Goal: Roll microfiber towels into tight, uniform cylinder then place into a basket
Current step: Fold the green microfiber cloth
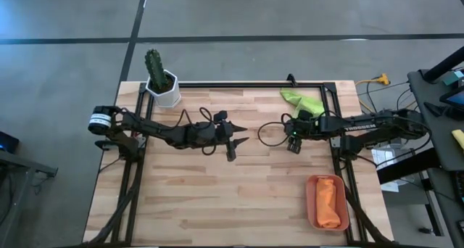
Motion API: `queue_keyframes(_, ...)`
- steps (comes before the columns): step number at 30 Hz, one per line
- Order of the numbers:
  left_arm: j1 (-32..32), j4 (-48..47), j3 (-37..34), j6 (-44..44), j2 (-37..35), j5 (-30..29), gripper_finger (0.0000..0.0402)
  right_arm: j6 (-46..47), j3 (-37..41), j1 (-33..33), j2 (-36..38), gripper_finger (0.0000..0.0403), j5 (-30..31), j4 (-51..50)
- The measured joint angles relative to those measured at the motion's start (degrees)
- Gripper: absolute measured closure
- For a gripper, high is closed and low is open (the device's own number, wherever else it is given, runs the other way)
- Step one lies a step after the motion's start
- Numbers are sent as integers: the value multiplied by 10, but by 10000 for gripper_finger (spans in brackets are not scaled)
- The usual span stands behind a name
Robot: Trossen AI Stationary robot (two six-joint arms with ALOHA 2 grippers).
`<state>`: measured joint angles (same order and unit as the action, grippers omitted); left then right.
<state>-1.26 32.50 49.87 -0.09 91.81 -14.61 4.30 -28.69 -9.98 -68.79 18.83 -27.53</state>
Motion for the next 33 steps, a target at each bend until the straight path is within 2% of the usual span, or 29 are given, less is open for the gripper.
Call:
queue_keyframes(10,-3,0,0,-26,0,-3,254,-16,9,-1,-6,183,-23,16)
queue_keyframes(15,-5,0,0,-26,0,-2,254,-48,9,0,-51,183,-26,43)
queue_keyframes(18,-5,0,0,-26,0,-2,254,-92,4,0,-89,184,-11,77)
queue_keyframes(22,-6,0,-2,-26,0,-2,254,-115,-15,0,-127,184,39,75)
queue_keyframes(27,-6,0,-5,-23,0,-2,254,-127,-31,0,-133,185,42,66)
queue_keyframes(33,-6,0,-6,-24,0,-2,254,-150,-30,0,-134,221,37,67)
